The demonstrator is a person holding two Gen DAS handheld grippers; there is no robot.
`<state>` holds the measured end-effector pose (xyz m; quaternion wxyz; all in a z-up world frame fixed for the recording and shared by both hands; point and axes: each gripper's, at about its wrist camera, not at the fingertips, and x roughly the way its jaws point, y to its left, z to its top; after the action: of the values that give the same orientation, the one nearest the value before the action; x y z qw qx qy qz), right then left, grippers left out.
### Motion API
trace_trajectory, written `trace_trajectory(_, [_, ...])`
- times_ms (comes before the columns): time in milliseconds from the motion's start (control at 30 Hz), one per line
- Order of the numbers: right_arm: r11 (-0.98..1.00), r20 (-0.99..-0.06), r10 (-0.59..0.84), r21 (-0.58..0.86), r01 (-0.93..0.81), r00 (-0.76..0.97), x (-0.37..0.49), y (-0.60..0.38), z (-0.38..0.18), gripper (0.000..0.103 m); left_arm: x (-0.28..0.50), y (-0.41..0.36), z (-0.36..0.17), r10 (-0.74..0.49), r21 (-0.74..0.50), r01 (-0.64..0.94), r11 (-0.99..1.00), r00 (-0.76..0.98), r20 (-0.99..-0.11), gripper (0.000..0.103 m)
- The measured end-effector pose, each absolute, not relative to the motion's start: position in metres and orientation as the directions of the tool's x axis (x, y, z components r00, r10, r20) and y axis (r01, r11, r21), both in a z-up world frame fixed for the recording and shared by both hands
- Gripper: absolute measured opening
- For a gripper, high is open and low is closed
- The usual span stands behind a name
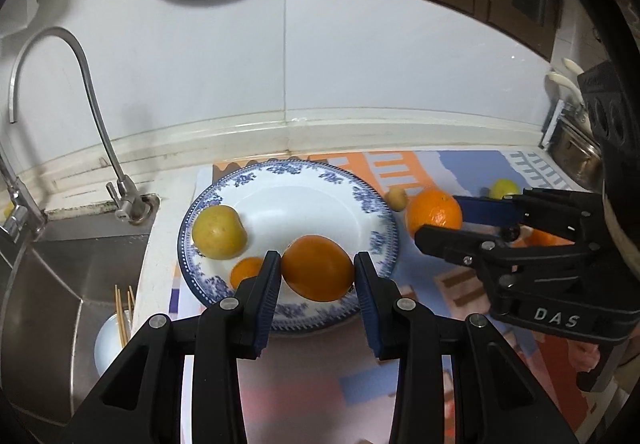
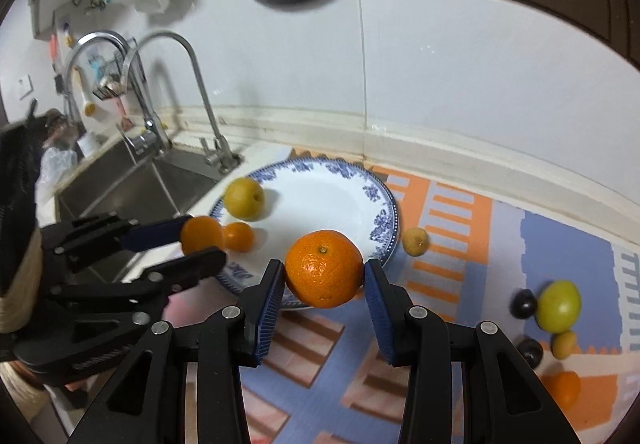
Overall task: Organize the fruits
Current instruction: 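Carry both oranges onto the plate and open both tools to release them, then move both open tools back toward the dark plums and orange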
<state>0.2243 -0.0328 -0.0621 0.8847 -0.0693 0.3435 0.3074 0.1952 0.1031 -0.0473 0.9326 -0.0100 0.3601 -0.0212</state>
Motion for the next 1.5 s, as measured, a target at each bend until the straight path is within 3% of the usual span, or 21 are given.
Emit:
trace_trajectory(433, [0.802, -0.734, 0.458, 0.097, -0.589, 0.502, 0.288, -0.005, -0.101, 0.042, 0.259, 0.124, -0.080, -0.009, 0.004, 0.019, 1.000, 0.654, -0.756, 0.036])
trace_trajectory(933, [0.802, -0.748, 0.466, 0.132, -0.583, 0.473, 0.323, 0.002, -0.115, 0.043, 0.283, 0.124, -0.094, 0.008, 0.030, 0.024, 0.999, 0.625, -0.781, 0.037])
trace_trajectory(1033, [0.805, -0.734, 0.473, 0.137, -0.577, 0.486, 0.321, -0.001, -0.112, 0.052, 0.279, 0.122, -0.090, 0.008, 0.031, 0.026, 0.999, 0.634, -0.773, 0.042])
trace_trajectory(1500, [0.839, -0.631, 0.473, 0.112, -0.532, 0.614, 0.266, -0.046, -0.064, 0.052, 0.220, 0.101, -0.030, 0.061, 0.061, -0.027, 0.998, 0.743, -0.667, 0.063])
